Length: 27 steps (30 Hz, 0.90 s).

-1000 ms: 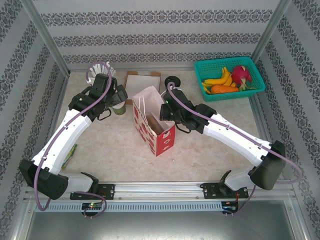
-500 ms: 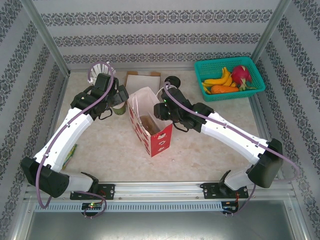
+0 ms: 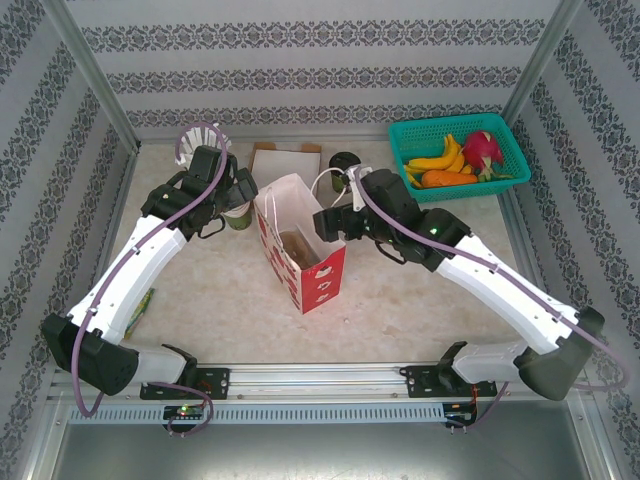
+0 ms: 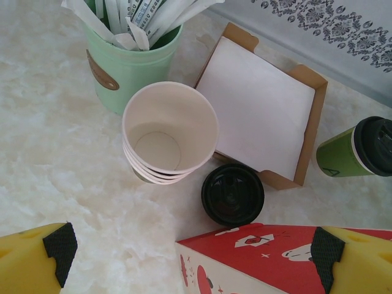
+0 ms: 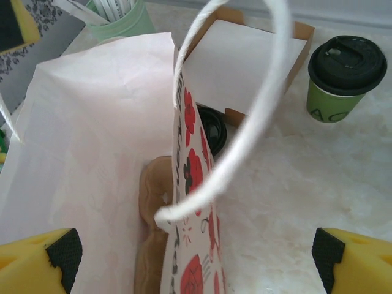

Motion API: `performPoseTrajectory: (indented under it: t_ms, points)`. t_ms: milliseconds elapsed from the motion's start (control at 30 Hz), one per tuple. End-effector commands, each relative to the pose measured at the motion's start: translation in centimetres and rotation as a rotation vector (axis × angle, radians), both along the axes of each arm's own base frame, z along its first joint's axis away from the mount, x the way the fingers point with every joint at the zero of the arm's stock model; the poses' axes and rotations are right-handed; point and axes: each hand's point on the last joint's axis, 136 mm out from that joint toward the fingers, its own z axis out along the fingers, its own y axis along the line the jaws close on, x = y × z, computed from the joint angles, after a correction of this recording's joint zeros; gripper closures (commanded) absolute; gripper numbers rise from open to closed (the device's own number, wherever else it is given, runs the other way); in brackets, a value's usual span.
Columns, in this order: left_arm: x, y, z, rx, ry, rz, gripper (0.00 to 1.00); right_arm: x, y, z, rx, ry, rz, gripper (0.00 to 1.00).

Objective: Pack the takeout coffee

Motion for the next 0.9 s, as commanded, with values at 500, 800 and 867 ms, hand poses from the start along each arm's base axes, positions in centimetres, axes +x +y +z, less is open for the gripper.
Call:
performPoseTrajectory:
  t_ms: [500,800,867]
  points:
    - [1.0,0.2,0.6,0.002,-0.108,0.018,0.0,4.2,-10.8,3.6,0.13,-0.199,-0.347,0.02]
    - [0.3,0.9,0.4,0.022,-0.106,0.033,0.0,11.5,-13.0,-1.9,0.134,-0.013,-0.49,0.02]
    - [0.2,1.3,0.4,0.029,-0.105,0.045,0.0,13.1,-12.4,-2.9,0.126,-0.01,-0.463,0.02]
